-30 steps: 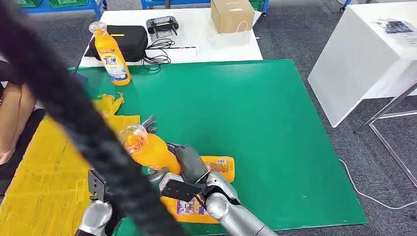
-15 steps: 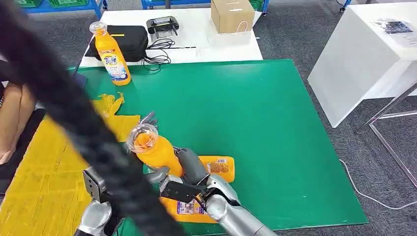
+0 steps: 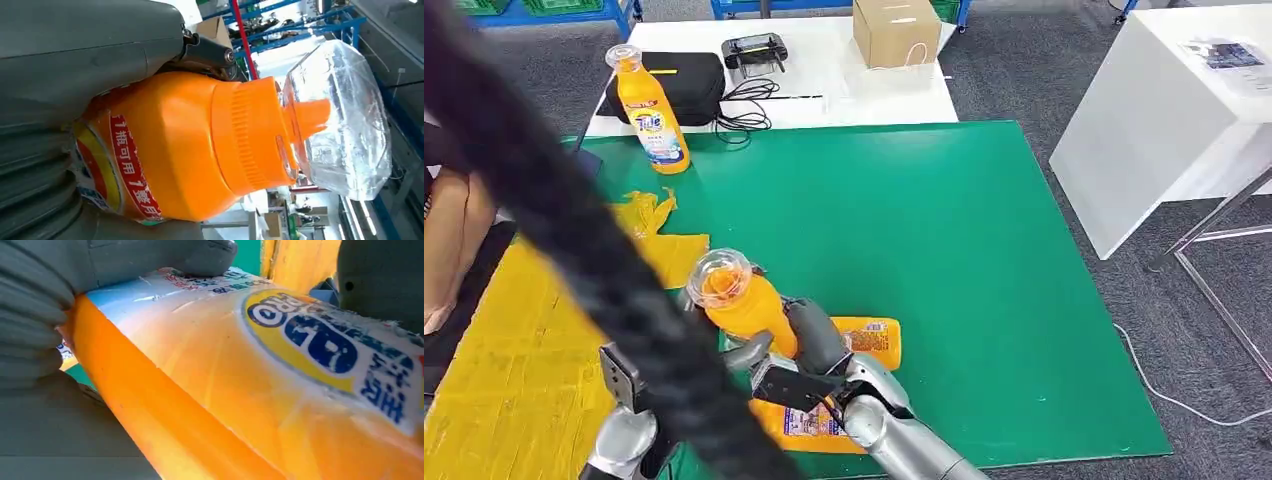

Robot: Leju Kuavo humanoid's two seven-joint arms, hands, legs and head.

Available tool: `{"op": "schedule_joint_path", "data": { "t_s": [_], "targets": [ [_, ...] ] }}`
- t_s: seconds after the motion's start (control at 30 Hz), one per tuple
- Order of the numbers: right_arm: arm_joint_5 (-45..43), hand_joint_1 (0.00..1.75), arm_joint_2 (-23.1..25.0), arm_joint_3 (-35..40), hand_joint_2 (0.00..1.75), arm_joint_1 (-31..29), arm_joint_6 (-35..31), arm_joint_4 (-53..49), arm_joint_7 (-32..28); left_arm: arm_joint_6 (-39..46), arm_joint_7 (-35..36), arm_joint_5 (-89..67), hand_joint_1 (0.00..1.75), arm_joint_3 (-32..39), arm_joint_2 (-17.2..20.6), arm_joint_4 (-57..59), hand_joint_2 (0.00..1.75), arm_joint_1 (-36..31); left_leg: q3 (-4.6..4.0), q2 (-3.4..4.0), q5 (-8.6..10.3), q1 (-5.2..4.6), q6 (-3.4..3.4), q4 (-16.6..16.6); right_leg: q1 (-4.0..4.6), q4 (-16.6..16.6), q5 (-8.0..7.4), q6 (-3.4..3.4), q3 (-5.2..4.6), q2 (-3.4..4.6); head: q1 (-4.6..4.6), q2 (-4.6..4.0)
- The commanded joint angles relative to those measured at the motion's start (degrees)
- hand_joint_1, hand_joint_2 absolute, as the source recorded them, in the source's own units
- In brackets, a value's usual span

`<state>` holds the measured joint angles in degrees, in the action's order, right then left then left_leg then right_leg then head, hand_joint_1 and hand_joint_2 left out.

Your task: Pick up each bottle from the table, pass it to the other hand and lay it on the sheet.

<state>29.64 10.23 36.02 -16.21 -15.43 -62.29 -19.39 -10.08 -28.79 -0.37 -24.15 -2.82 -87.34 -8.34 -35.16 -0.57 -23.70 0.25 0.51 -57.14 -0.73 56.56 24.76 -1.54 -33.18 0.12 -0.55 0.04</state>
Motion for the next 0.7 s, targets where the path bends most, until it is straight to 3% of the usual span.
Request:
{"op": "schedule_joint_path", "data": {
  "t_s": [0.03, 0.17, 0.2, 0.23, 0.3, 0.4, 0.47, 0.57, 0.7],
  "targets": [
    [-0.2, 1.75, -0.8, 1.4, 1.75, -1.9, -0.1, -2.0, -0.2, 0.2, 0.3, -0.6, 1.75, -3.3, -0.4, 4.0, 1.75, -1.3, 0.15, 0.00, -0.08, 0.05, -0.01, 0.0, 0.06, -0.1, 0.06, 0.04, 0.20, -0.05, 0.00, 0.00],
    [-0.9, 1.75, -0.9, 0.4, 1.75, -1.2, -1.6, -3.7, -0.7, 1.2, 0.0, -1.2, 1.75, -3.1, -0.1, 3.4, 1.75, -1.2, 0.16, 0.02, -0.07, 0.02, -0.01, 0.0, 0.04, -0.1, 0.06, 0.03, 0.20, -0.03, 0.00, 0.00],
    [-1.3, 0.37, -1.3, -0.6, 1.75, -0.6, -3.3, -5.6, -1.2, 2.2, -0.3, -1.6, 1.75, -2.4, 0.4, 2.6, 1.75, -1.3, 0.18, 0.01, -0.10, 0.05, -0.01, 0.0, 0.07, 0.0, 0.07, 0.04, 0.23, -0.05, 0.00, 0.00],
    [-1.5, 0.00, -1.8, -1.3, 1.75, -0.2, -3.9, -7.1, -1.3, 2.9, -0.4, -1.9, 1.75, -1.6, 0.9, 1.9, 1.75, -1.3, 0.25, 0.03, -0.14, 0.09, -0.02, 0.0, 0.11, -0.1, 0.10, 0.06, 0.32, -0.04, 0.00, 0.00],
    [-1.2, 0.00, -3.7, -3.3, 1.75, 2.2, -5.7, -13.6, -1.0, 9.6, -0.4, -7.6, 1.75, 1.9, 2.9, -1.2, 1.75, -1.3, 0.14, 0.01, -0.10, 0.07, -0.01, -0.1, 0.09, 0.0, 0.07, 0.04, 0.20, -0.04, 0.00, 0.00],
    [1.5, 0.00, -6.1, -5.9, 1.75, 5.3, -7.4, -21.2, -0.7, 13.0, 1.7, -12.7, 1.75, 7.4, 6.0, -2.8, 1.75, -3.7, 0.09, 0.00, -0.10, 0.09, -0.03, -0.1, 0.10, 0.0, 0.07, 0.06, 0.15, -0.05, 0.00, 0.00],
    [3.9, 0.00, -8.0, -7.7, 1.75, 6.7, -6.7, -25.2, 1.1, 17.8, 6.7, -28.1, 1.75, 9.4, 10.9, 0.8, 1.75, -8.3, 0.00, -0.05, -0.02, 0.06, -0.03, 0.0, 0.06, 0.0, 0.03, 0.05, 0.04, -0.08, -0.02, 0.00],
    [8.1, 0.00, -9.7, -9.2, 1.75, 7.1, -5.0, -28.0, 3.3, 22.4, 12.7, -46.7, 1.75, 10.7, 14.7, 9.7, 1.75, -14.9, 0.17, -0.19, -0.06, 0.16, -0.07, -0.1, 0.18, 0.0, 0.10, 0.11, 0.28, -0.27, -0.02, 0.00],
    [10.6, 0.00, -10.0, -9.0, 1.75, 6.4, -4.7, -28.7, 3.8, 22.4, 13.4, -52.2, 1.75, 11.3, 17.9, 14.2, 1.75, -17.1, 0.15, -0.07, 0.06, 0.12, -0.13, 0.0, 0.08, 0.0, 0.01, 0.09, 0.15, -0.12, 0.00, 0.00]
  ]
}}
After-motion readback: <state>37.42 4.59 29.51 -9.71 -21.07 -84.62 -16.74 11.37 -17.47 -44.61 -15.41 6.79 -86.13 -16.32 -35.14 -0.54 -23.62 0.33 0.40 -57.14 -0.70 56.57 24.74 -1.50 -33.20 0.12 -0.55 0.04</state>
